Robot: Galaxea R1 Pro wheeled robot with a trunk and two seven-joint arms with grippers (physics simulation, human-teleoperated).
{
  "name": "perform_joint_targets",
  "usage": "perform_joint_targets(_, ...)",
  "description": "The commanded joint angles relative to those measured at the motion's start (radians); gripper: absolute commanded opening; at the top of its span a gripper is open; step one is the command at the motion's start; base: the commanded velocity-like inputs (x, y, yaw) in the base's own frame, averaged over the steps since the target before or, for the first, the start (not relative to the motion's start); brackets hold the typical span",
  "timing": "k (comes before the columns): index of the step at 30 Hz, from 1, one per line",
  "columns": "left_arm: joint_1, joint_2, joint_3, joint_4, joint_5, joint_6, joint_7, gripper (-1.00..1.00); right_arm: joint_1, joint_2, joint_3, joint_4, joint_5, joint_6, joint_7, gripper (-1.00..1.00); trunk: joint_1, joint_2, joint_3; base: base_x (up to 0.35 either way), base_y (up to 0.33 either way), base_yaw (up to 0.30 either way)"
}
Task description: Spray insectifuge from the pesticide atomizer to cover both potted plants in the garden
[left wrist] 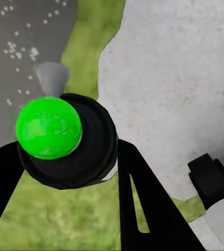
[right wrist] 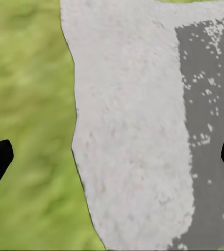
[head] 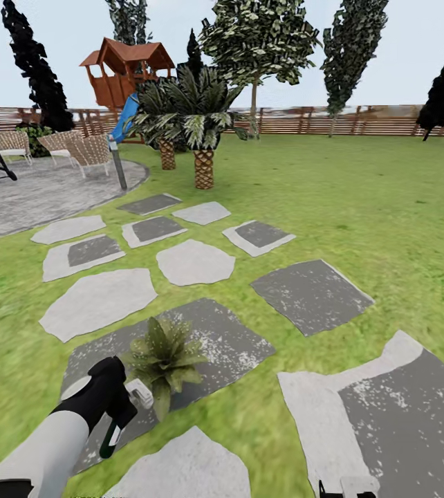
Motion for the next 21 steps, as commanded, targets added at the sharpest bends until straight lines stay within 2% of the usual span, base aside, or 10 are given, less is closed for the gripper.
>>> perform_joint_targets(1, 0.002, -0.001, 0.004, 0.000, -0.006, 0.005, -0.008, -1.00, -0.001, 0.000, -0.006, 0.001, 0.011, -0.003, -0.003, 1.00, 0.000, 0.000, -0.001, 0.116, -0.274, 0.277)
perform_joint_targets(7, 0.006, 0.004, 0.003, 0.015, -0.002, 0.001, -0.008, -1.00, -0.001, 0.000, -0.005, 0.001, 0.011, -0.003, -0.003, 1.00, 0.000, 0.000, -0.001, 0.142, -0.248, 0.268)
perform_joint_targets(11, 0.007, 0.007, 0.003, 0.019, -0.001, 0.001, -0.008, -1.00, -0.001, 0.000, -0.006, 0.001, 0.011, -0.003, -0.003, 1.00, 0.000, 0.000, -0.001, 0.185, -0.149, 0.125)
perform_joint_targets(17, 0.009, 0.010, 0.003, 0.021, -0.001, 0.001, -0.007, -1.00, -0.001, 0.000, -0.006, 0.001, 0.011, -0.003, -0.003, 1.00, 0.000, 0.000, -0.001, 0.041, -0.026, 0.023)
perform_joint_targets(21, 0.010, 0.010, 0.003, 0.021, -0.002, 0.001, -0.007, -1.00, -0.001, 0.000, -0.005, 0.001, 0.011, -0.003, -0.003, 1.00, 0.000, 0.000, -0.001, 0.002, -0.001, 0.189)
